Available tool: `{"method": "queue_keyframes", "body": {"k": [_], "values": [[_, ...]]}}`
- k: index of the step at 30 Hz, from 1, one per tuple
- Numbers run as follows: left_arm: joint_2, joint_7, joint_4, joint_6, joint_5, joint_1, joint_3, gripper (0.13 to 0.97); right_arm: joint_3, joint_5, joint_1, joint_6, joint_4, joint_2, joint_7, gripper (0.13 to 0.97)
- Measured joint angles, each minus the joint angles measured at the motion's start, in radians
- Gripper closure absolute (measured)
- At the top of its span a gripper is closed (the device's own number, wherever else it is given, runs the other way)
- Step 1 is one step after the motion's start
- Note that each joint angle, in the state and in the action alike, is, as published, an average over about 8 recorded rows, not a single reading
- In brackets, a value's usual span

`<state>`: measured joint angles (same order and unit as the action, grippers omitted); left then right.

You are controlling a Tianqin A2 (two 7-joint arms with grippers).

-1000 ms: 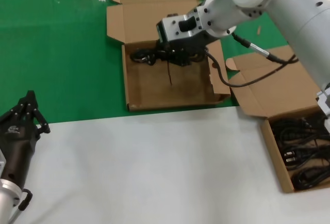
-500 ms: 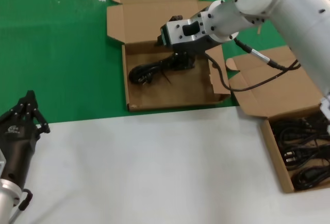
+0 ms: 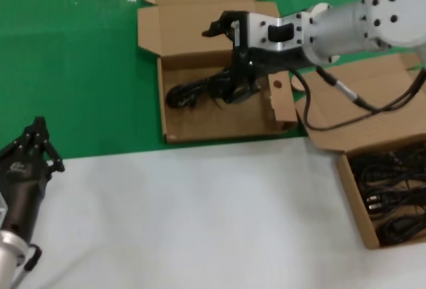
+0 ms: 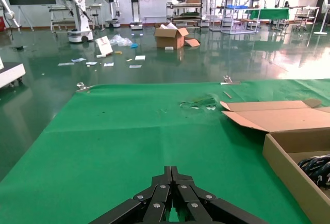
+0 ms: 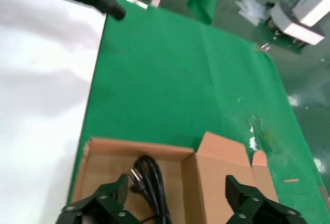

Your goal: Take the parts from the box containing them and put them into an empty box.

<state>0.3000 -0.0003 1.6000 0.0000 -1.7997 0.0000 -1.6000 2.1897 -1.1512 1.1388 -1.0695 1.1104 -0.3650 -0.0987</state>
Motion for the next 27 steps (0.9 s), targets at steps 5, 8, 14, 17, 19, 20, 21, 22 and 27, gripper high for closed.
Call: {"method": "queue_keyframes", "body": {"k": [5,8,14,17,19,20,21,22,27], "values": [[0.000,0.000,0.000,0.000,0.000,0.000,0.000,0.938,-0.014,-0.009,-0.030,-0.008,0.069,-0.028,-0.038,0.438],[0.000,0.000,0.000,0.000,0.000,0.000,0.000,0.924,-0.016,-0.011,-0.033,-0.006,0.073,-0.029,-0.040,0.392],[0.000,0.000,0.000,0.000,0.000,0.000,0.000,0.867,-0.036,-0.033,-0.072,0.031,0.088,-0.026,-0.036,0.272],[0.000,0.000,0.000,0.000,0.000,0.000,0.000,0.827,-0.053,-0.053,-0.106,0.064,0.101,-0.023,-0.032,0.240],[0.000,0.000,0.000,0.000,0.000,0.000,0.000,0.814,-0.067,-0.068,-0.132,0.089,0.111,-0.021,-0.028,0.216],[0.000,0.000,0.000,0.000,0.000,0.000,0.000,0.793,-0.074,-0.076,-0.146,0.102,0.116,-0.020,-0.026,0.204],[0.000,0.000,0.000,0.000,0.000,0.000,0.000,0.772,-0.081,-0.083,-0.160,0.116,0.121,-0.019,-0.025,0.192],[0.000,0.000,0.000,0.000,0.000,0.000,0.000,0.750,-0.088,-0.091,-0.173,0.129,0.126,-0.017,-0.023,0.181],[0.000,0.000,0.000,0.000,0.000,0.000,0.000,0.643,-0.126,-0.134,-0.246,0.200,0.154,-0.011,-0.014,0.150]]}}
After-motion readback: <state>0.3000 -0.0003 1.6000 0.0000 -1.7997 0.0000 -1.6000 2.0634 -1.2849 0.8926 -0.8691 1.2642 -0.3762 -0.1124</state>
